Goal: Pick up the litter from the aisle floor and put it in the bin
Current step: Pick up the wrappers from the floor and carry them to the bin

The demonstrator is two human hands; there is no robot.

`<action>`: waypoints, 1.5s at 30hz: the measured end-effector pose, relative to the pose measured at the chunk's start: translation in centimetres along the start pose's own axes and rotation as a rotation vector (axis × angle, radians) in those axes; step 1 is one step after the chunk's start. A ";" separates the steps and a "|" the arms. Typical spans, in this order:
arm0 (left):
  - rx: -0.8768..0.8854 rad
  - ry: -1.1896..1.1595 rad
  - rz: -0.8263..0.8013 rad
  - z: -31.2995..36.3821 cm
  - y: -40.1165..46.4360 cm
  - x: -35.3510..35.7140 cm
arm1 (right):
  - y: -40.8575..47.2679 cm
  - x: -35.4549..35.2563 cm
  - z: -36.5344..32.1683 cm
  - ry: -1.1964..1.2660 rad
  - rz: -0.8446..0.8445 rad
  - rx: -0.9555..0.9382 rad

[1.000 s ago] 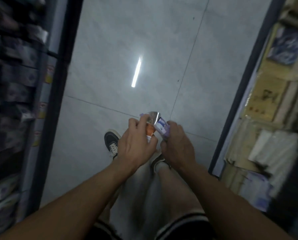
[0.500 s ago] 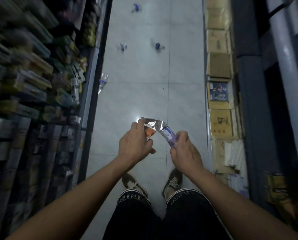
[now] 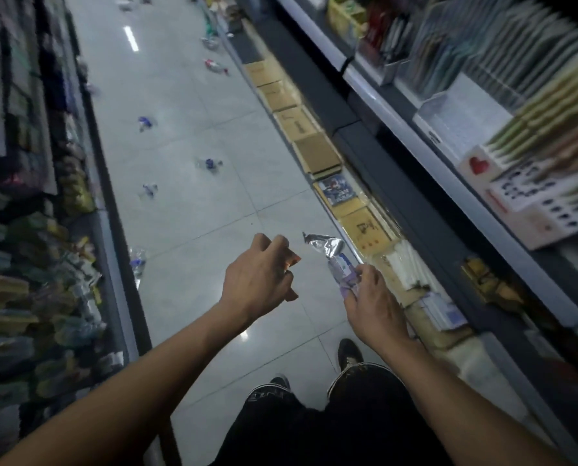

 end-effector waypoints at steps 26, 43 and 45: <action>1.141 0.156 -0.489 33.0 -17.8 13.9 | -39.4 -3.7 26.7 0.409 0.566 0.970; 1.684 0.176 -0.707 52.2 -50.6 25.2 | -72.7 1.9 40.8 0.594 0.958 1.307; 1.748 0.194 -0.722 53.9 -54.0 26.3 | -75.8 2.9 41.3 0.599 0.984 1.380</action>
Point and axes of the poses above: each hand's wrist, its own y-axis towards the middle knuckle, its own x-axis out of the palm, z = x × y, the point moved 10 cm from there along y, towards the middle knuckle, and after that the axes turned 13 degrees about x, right-handed, at the moved point
